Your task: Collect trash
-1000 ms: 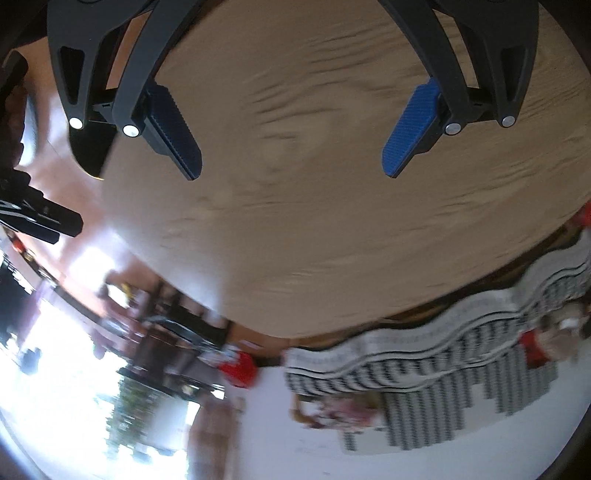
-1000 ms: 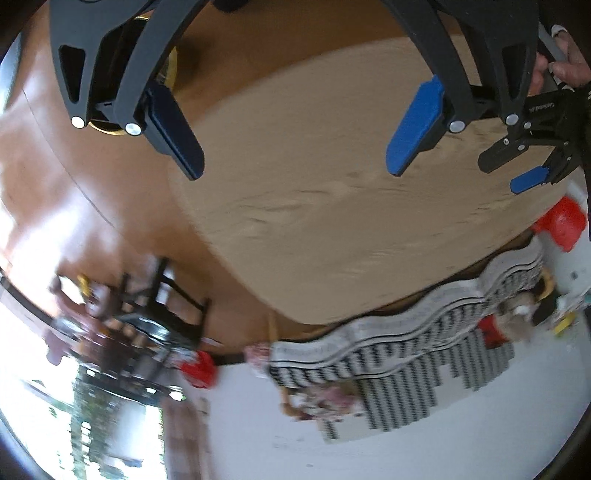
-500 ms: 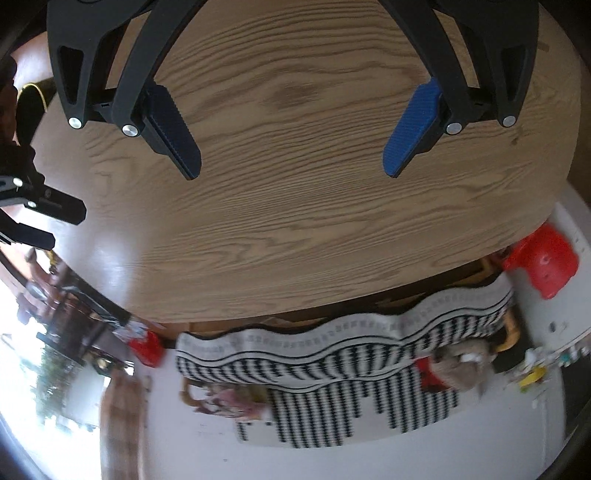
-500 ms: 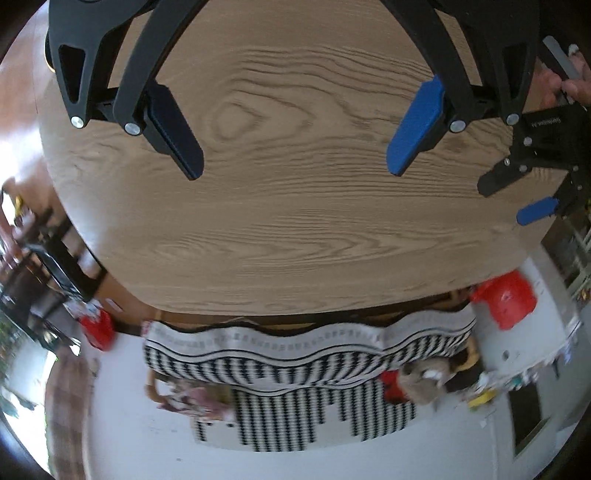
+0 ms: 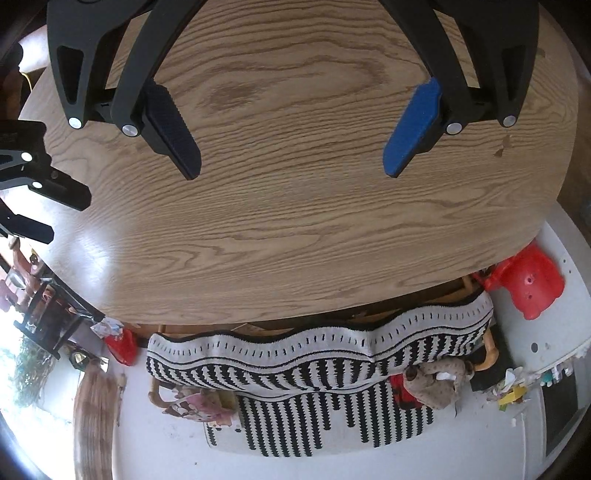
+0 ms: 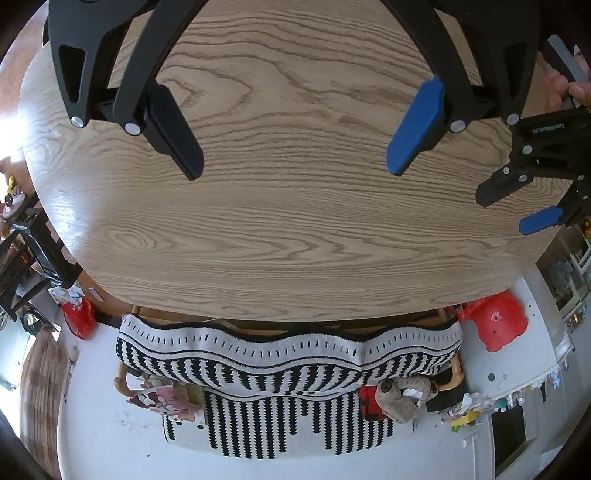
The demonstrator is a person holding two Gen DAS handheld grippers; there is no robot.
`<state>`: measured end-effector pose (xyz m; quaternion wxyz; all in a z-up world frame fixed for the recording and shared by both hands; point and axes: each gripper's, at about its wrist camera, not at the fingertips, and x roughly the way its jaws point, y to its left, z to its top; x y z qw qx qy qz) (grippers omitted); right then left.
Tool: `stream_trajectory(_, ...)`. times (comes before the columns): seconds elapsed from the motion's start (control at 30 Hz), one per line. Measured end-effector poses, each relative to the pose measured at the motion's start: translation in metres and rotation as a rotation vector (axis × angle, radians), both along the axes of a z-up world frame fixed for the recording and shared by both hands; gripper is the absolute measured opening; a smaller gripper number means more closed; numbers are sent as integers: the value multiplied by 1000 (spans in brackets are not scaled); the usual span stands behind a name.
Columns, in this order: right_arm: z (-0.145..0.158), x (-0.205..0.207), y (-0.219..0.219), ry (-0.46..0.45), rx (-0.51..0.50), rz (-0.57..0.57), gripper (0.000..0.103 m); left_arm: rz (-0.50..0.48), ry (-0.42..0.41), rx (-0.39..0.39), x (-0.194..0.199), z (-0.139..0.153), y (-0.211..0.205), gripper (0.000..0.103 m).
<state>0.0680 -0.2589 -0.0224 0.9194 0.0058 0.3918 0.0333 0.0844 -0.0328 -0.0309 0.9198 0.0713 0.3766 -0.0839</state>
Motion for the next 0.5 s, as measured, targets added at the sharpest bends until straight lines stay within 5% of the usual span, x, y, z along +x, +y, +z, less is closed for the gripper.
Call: stream_trajectory(0.5, -1, -2, -3, 4, 7, -1, 96, 8, 11, -2, 3, -1, -1, 96)
